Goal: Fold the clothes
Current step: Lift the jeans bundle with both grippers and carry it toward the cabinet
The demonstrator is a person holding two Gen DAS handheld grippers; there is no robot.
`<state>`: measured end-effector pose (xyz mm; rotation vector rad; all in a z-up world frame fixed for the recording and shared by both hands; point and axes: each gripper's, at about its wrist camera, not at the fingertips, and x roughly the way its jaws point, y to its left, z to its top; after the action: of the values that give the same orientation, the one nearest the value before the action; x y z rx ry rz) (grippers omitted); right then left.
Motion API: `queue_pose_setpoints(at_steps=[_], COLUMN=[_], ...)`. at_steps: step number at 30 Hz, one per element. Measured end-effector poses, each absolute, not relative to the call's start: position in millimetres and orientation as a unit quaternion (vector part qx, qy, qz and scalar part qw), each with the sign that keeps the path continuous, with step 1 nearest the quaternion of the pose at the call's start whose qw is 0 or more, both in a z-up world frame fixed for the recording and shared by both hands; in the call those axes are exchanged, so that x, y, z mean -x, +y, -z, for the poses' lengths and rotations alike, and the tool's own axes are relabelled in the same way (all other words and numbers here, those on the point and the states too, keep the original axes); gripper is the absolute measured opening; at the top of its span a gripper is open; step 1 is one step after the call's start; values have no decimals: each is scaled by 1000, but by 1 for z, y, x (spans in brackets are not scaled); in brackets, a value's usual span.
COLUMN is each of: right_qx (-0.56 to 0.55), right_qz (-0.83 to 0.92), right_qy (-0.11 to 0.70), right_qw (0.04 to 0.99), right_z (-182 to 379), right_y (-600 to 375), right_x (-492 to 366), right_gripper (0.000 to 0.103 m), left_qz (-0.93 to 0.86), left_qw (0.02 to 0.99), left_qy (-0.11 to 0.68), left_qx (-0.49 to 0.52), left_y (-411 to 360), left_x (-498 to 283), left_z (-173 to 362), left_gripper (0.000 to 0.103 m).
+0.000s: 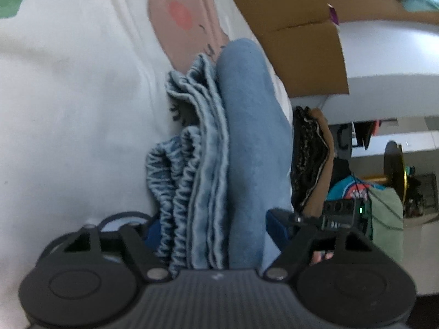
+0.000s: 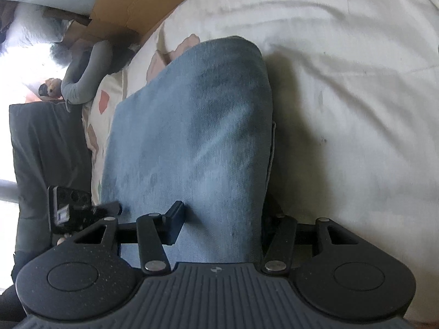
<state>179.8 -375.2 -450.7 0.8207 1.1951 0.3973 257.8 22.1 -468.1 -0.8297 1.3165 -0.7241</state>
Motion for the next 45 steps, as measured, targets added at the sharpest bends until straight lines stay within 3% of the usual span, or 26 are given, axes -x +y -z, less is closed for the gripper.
queue_pose_setpoints(at_steps=[4,8,15,45], right_qx=[-383,-371,-377,-385], right_qz=[-179,-178,-181,-174], right_qy=[538,534,509,364], right_qw=[730,739,752,830], right_z=[453,444,424,295], right_y=[-375,-372,-376,-493], right_x=[-175,-175,-170,-148], right_gripper=[49,36,23,24], left_qz=[318,315,311,427], left_qw=[650,659,677,689], left_qy=[582,563,553,481], left_qx=[371,386,372,334], left_y=[18,22,15,-107], left_x=[-260,-249,-248,-292], left_z=[472,469,444,332], left_gripper=[60,47,43,41])
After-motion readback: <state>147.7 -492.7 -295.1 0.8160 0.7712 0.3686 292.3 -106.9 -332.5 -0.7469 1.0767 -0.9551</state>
